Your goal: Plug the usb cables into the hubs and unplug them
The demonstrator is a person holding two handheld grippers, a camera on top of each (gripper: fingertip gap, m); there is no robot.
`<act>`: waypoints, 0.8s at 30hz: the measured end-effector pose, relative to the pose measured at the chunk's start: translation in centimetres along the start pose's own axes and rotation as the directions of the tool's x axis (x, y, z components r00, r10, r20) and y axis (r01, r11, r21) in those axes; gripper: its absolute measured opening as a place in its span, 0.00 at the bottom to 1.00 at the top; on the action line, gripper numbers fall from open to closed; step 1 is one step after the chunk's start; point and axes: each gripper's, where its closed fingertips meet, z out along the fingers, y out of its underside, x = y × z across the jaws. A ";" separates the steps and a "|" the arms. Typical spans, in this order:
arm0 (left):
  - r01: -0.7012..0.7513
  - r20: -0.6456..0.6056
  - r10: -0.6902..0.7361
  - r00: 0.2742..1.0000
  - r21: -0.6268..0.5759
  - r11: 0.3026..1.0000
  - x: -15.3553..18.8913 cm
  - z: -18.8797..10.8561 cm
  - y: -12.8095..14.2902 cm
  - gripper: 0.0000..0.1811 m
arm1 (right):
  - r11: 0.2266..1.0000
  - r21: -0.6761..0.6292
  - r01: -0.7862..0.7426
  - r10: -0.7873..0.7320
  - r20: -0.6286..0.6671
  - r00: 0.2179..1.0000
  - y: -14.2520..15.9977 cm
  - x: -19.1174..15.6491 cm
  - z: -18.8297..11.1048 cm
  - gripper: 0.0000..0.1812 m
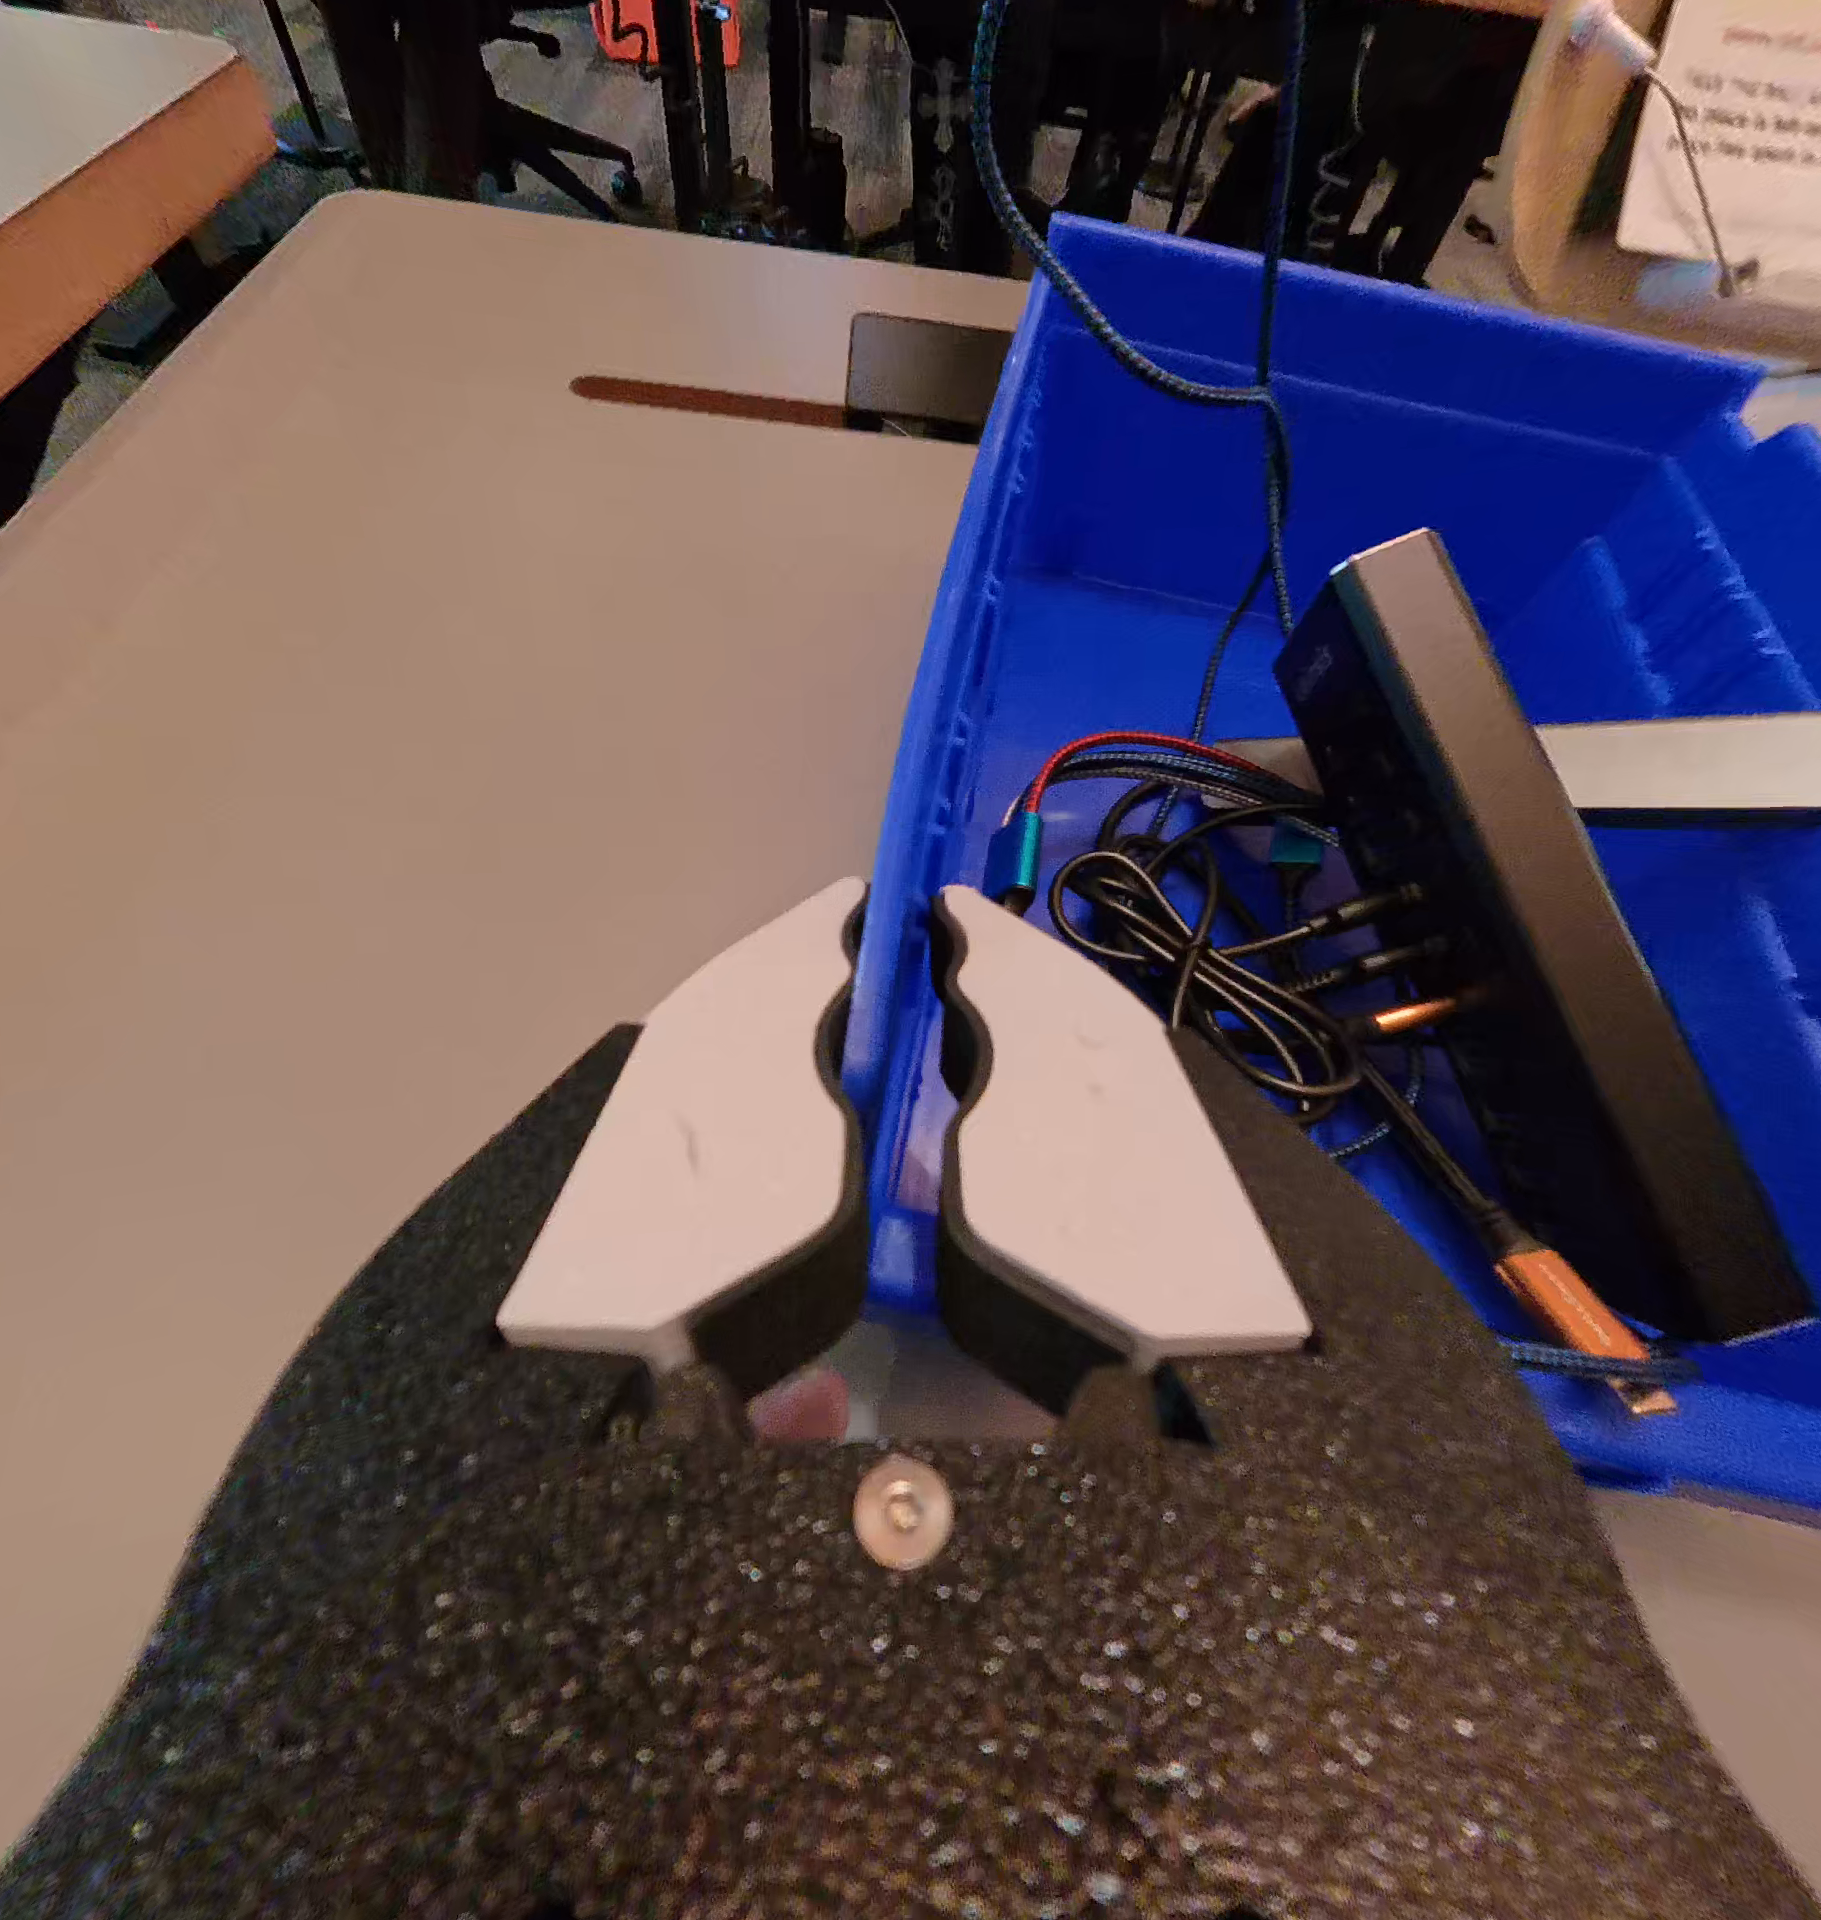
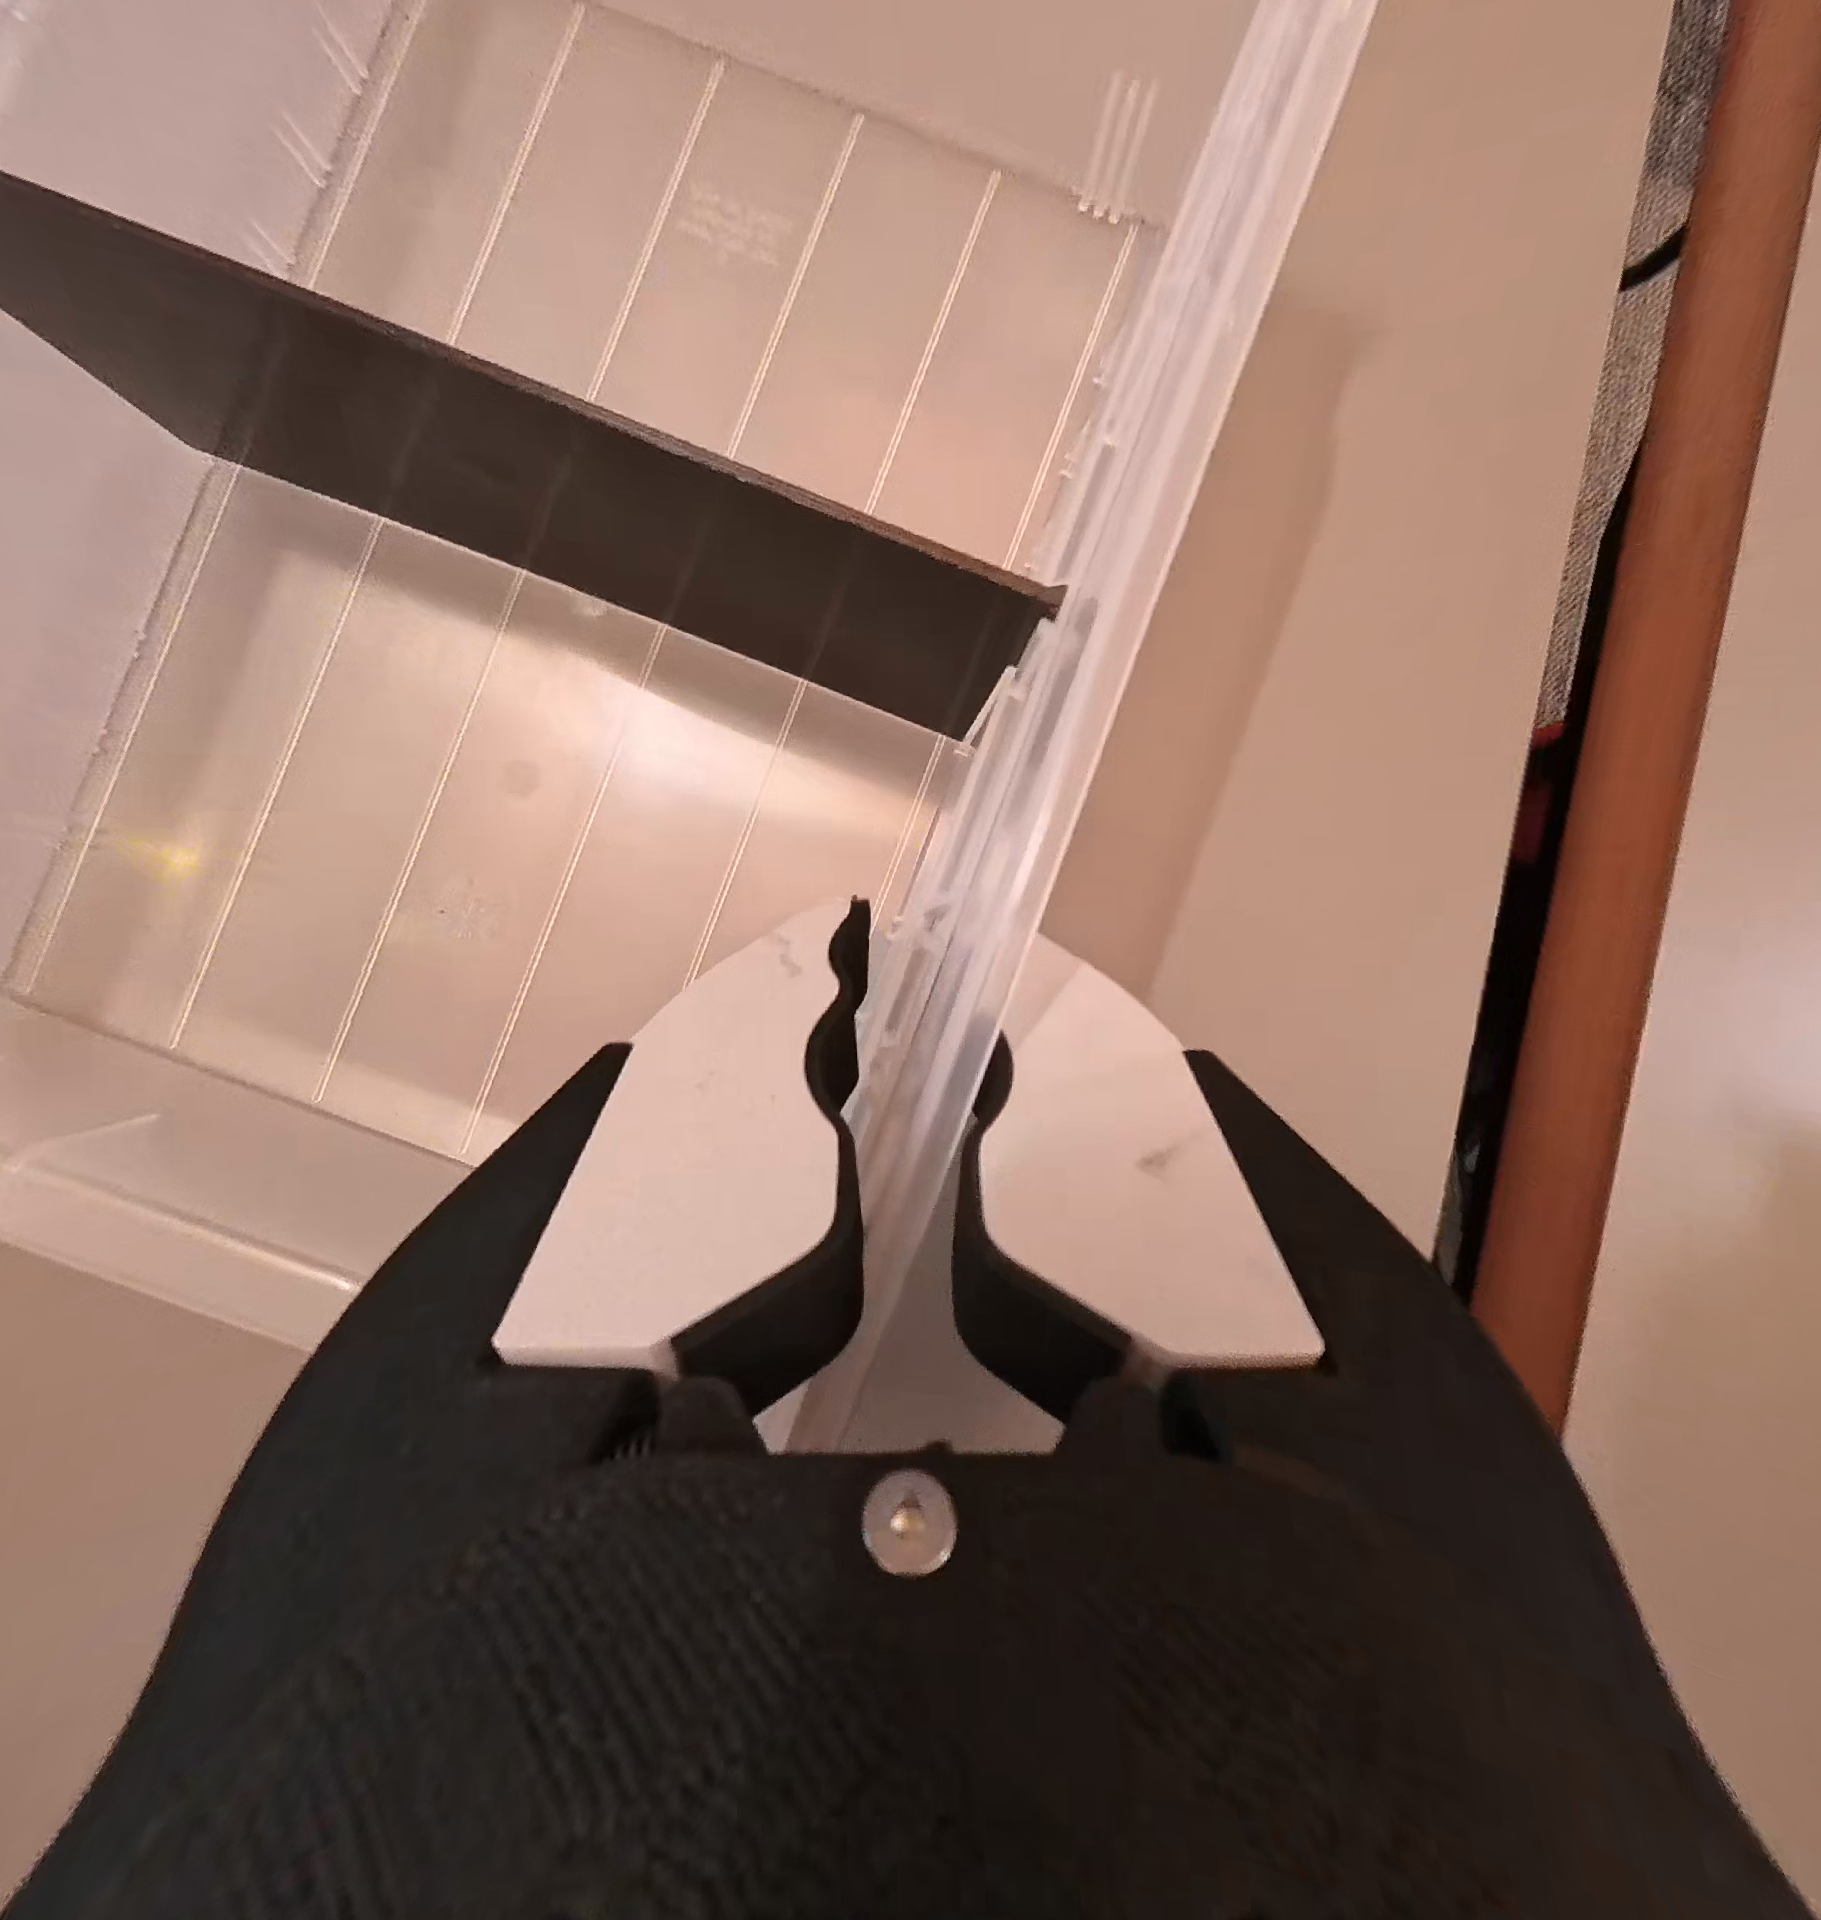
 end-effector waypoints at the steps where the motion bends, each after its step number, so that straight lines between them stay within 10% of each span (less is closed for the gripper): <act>1: 0.006 0.004 -0.006 1.000 0.003 1.000 -0.2 1.0 -0.5 0.04 | 1.000 0.003 0.014 -0.014 -0.002 1.000 -0.3 0.1 0.2 0.08; 6: 0.033 0.071 -0.033 0.997 0.007 0.999 -1.3 4.9 -2.5 0.04 | 0.990 0.114 0.077 -0.066 -0.096 0.993 -1.9 1.3 -0.6 0.15; 11: 0.019 0.086 -0.018 0.996 -0.019 1.000 -2.3 5.8 -3.0 0.07 | 0.950 0.295 0.102 0.013 -0.366 0.930 -2.3 2.7 -7.8 0.34; 19: -0.057 0.104 0.086 0.991 -0.258 0.965 -3.0 5.1 -1.6 0.17 | 0.804 0.569 0.172 -0.240 0.045 0.970 -0.5 -15.3 -10.2 0.44; 24: -0.165 0.222 0.206 0.953 -0.187 0.968 -1.9 2.7 -7.5 0.27 | 0.770 0.588 0.248 -0.314 0.012 0.949 -1.2 -18.7 -9.7 0.43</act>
